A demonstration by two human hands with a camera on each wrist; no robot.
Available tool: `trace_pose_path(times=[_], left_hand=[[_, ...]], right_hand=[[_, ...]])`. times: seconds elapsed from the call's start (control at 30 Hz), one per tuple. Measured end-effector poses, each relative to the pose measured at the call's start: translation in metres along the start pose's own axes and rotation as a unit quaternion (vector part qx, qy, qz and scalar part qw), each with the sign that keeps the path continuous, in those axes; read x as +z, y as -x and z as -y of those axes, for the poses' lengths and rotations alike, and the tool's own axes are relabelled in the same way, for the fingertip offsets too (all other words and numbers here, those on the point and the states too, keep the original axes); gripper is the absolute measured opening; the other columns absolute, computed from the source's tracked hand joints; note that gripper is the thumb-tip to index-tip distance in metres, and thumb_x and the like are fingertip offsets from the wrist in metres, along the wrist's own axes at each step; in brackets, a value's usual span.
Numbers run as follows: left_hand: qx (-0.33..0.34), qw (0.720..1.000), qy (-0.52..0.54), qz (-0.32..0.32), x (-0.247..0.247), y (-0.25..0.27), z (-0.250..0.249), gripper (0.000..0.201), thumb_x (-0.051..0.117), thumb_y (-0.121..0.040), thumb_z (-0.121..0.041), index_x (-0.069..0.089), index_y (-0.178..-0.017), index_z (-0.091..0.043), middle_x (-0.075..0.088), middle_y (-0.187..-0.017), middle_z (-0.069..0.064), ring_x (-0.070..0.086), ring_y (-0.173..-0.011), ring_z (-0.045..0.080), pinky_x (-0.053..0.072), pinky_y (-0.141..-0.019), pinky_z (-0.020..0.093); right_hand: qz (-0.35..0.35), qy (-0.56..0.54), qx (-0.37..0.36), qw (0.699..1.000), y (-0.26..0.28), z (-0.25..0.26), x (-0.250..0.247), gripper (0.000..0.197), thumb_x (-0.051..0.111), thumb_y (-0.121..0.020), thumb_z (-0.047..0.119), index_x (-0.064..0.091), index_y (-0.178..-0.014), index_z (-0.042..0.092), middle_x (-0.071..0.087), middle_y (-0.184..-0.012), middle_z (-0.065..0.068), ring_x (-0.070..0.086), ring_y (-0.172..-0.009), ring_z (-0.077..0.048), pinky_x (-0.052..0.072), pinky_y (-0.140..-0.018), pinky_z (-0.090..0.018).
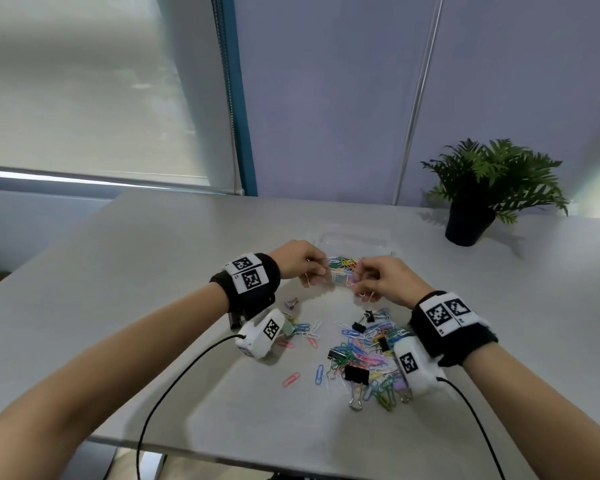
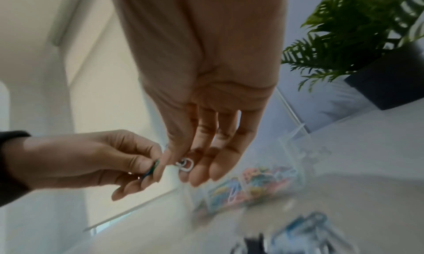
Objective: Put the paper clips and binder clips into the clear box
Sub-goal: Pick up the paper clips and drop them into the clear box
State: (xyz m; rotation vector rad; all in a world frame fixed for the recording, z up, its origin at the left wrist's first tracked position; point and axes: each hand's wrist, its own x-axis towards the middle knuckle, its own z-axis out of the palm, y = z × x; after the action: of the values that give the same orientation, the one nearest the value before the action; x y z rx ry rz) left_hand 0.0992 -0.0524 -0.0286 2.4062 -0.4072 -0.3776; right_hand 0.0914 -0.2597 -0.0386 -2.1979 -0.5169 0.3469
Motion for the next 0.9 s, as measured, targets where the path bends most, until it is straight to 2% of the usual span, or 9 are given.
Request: trace_pose_path(times=[0.13, 0.27, 0.33, 0.4, 0.47, 0.53, 0.7, 0.83, 0.9], left_hand=[[0.006, 0.997, -0.014, -0.073, -0.013, -0.031, -0.013, 0.033, 0.04, -0.089, 0.011, 0.067, -0.106, 0.004, 0.063, -0.084, 0.008, 0.058, -0.046, -0.007, 0.047, -0.054, 0.001], [-0.014, 0.996, -0.031, -0.081, -0.014, -0.05, -0.026, 0.04, 0.032, -0.089, 0.012, 0.063, -0.113, 0.005, 0.066, -0.1, 0.023, 0.064, -0.074, 0.017, 0.045, -0.055, 0.002], [-0.027, 0.996, -0.07, -0.036, -0.013, -0.051, -0.03, 0.038, 0.036, -0.093, 0.005, 0.059, -0.122, -0.002, 0.064, -0.119, 0.017, 0.063, -0.105, 0.026, 0.048, -0.072, 0.011], [-0.01, 0.99, -0.137, -0.021, -0.012, -0.043, -0.028, 0.038, 0.038, -0.095, -0.001, 0.055, -0.127, -0.009, 0.061, -0.127, 0.011, 0.057, -0.117, 0.023, 0.043, -0.093, 0.024], [0.027, 0.982, -0.185, -0.04, -0.011, -0.025, -0.021, 0.034, 0.042, -0.094, -0.001, 0.057, -0.124, -0.008, 0.063, -0.124, 0.009, 0.059, -0.113, 0.022, 0.04, -0.094, 0.024], [0.051, 0.974, -0.217, -0.033, -0.006, -0.001, -0.01, 0.028, 0.05, -0.09, 0.001, 0.063, -0.114, -0.007, 0.068, -0.114, 0.009, 0.063, -0.105, 0.022, 0.039, -0.083, 0.016], [0.033, 0.945, -0.3, 0.126, 0.015, 0.059, 0.018, 0.028, 0.064, -0.084, -0.017, 0.064, -0.112, -0.013, 0.061, -0.111, 0.008, 0.054, -0.105, 0.02, 0.039, -0.089, 0.026], [0.034, 0.944, -0.317, 0.09, 0.026, 0.069, 0.03, 0.028, 0.059, -0.083, -0.012, 0.061, -0.111, -0.016, 0.056, -0.116, 0.006, 0.046, -0.112, 0.022, 0.042, -0.095, 0.039], [0.053, 0.948, -0.308, 0.067, 0.024, 0.071, 0.033, 0.024, 0.059, -0.083, -0.013, 0.061, -0.108, -0.015, 0.059, -0.113, 0.006, 0.049, -0.109, 0.022, 0.044, -0.092, 0.038]], right_hand=[[-0.129, -0.025, 0.0, 0.991, -0.027, -0.002, -0.02, 0.025, 0.063, -0.08, -0.007, 0.056, -0.067, 0.015, 0.059, -0.063, -0.007, 0.055, -0.052, -0.017, 0.046, -0.041, -0.013], [-0.191, 0.041, 0.005, 0.981, -0.056, -0.006, -0.024, 0.021, 0.062, -0.081, -0.004, 0.059, -0.071, 0.014, 0.063, -0.069, -0.011, 0.058, -0.058, -0.02, 0.05, -0.053, -0.019], [-0.169, 0.124, 0.021, 0.978, -0.06, -0.005, -0.021, 0.009, 0.062, -0.083, 0.002, 0.066, -0.089, 0.008, 0.069, -0.088, -0.015, 0.064, -0.081, -0.027, 0.054, -0.076, -0.032], [-0.13, 0.222, 0.019, 0.966, -0.053, -0.003, -0.016, 0.017, 0.059, -0.085, 0.007, 0.066, -0.1, 0.008, 0.068, -0.104, -0.013, 0.062, -0.099, -0.028, 0.05, -0.09, -0.038], [-0.096, 0.28, -0.02, 0.955, -0.038, 0.006, -0.009, 0.019, 0.057, -0.085, 0.008, 0.066, -0.101, 0.011, 0.067, -0.107, -0.009, 0.06, -0.101, -0.026, 0.048, -0.087, -0.036], [-0.026, 0.309, -0.067, 0.948, -0.021, 0.015, 0.003, 0.016, 0.059, -0.085, 0.011, 0.064, -0.1, 0.011, 0.065, -0.106, -0.008, 0.058, -0.1, -0.025, 0.045, -0.081, -0.033], [0.184, 0.346, -0.068, 0.917, -0.002, 0.025, 0.045, 0.042, 0.069, -0.08, 0.026, 0.055, -0.116, 0.013, 0.055, -0.113, -0.005, 0.051, -0.104, -0.022, 0.042, -0.083, -0.034], [0.192, 0.35, -0.084, 0.913, -0.008, 0.031, 0.073, 0.052, 0.073, -0.075, 0.033, 0.048, -0.118, 0.015, 0.048, -0.114, -0.006, 0.05, -0.104, -0.025, 0.038, -0.076, -0.033], [0.178, 0.357, -0.087, 0.913, -0.011, 0.034, 0.078, 0.052, 0.073, -0.075, 0.033, 0.047, -0.115, 0.013, 0.048, -0.114, -0.007, 0.049, -0.104, -0.025, 0.037, -0.075, -0.033]])
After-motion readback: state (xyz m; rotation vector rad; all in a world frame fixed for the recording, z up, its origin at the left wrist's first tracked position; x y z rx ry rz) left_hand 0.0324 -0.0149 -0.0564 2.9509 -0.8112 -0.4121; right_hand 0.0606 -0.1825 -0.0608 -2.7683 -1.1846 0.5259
